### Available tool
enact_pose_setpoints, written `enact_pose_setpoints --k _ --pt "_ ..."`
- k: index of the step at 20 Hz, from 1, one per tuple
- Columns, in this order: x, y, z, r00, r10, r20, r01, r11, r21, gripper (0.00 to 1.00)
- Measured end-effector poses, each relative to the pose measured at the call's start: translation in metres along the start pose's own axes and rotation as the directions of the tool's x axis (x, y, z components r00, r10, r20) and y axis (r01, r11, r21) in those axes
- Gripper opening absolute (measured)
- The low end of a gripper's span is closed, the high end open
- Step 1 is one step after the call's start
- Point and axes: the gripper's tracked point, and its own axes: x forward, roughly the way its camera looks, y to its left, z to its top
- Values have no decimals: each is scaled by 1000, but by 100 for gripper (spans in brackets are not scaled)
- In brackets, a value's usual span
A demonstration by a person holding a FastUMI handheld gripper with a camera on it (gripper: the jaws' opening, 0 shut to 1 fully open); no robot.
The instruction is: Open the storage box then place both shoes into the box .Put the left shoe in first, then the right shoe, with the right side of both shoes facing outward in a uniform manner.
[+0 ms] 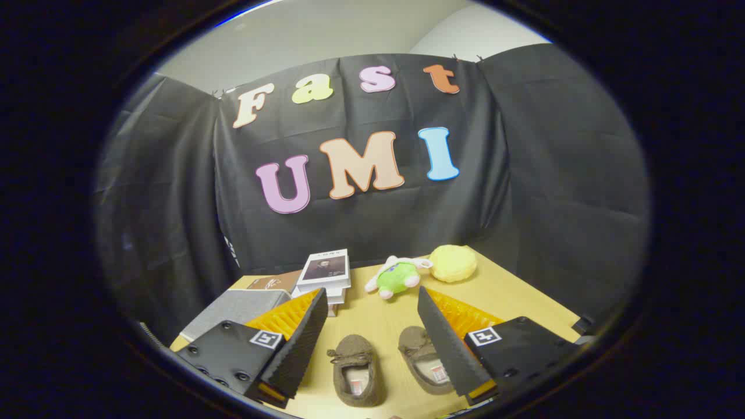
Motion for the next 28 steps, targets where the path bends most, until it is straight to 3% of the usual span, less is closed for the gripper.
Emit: enact_pose_setpoints --k 6,16,24,28 --pt "-2 -17 -12 998 -57 -40 59 997 54 99" --pt "0 -9 -24 996 -48 -71 54 995 81 99" --pt "11 30 -43 985 75 -156 -46 983 177 99" --pt "19 63 -67 953 201 -227 -106 921 374 100"
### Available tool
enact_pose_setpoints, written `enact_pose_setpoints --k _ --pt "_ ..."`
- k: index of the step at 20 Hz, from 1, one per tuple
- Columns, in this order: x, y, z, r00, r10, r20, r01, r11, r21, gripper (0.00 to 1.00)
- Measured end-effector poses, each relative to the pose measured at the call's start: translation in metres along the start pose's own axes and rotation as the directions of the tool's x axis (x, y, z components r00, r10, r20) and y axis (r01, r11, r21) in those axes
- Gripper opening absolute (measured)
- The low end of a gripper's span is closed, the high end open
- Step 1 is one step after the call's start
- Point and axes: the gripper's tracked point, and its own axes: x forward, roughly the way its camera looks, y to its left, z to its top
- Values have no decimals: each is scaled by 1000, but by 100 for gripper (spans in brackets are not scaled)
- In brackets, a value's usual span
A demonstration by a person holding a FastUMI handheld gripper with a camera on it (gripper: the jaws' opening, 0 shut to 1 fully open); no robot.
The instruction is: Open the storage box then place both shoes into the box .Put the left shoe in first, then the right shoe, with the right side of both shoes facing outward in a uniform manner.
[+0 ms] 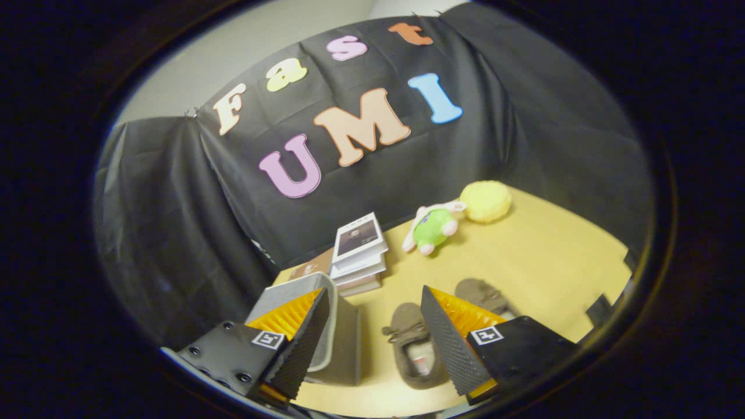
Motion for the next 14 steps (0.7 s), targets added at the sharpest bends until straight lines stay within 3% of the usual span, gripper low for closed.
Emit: enact_pose_setpoints --k 4,8,14 --pt "22 17 -40 986 104 -127 -64 955 289 100" --pt "32 29 -86 957 171 -236 -33 869 494 100" --pt "26 39 -145 903 249 -350 58 737 673 98"
